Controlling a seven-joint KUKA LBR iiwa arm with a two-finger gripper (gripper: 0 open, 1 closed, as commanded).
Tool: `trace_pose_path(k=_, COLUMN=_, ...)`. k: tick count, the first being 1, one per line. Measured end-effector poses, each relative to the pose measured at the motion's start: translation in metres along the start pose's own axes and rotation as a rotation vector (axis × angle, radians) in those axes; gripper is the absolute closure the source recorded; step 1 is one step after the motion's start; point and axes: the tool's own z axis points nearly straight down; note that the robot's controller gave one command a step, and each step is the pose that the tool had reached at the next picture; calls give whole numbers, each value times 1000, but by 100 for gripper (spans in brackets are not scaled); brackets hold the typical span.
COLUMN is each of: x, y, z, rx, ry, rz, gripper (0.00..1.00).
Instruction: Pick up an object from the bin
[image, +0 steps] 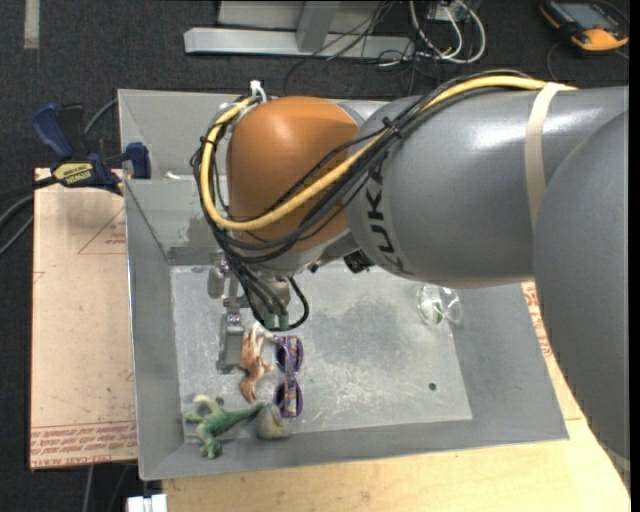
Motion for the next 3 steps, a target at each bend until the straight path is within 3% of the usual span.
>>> trace_pose_path(k=1, x=14, y=-42, z=75, rx=1, ry=8, rz=1, gripper=100)
trace_pose_path(k=2, x=14, y=-42, z=75, rx=1, ry=8, rz=1, gripper=100)
trace_pose_path(k=3, x=41, y=-55, z=123, rx=-1, ry=8, rz=-283, gripper=100)
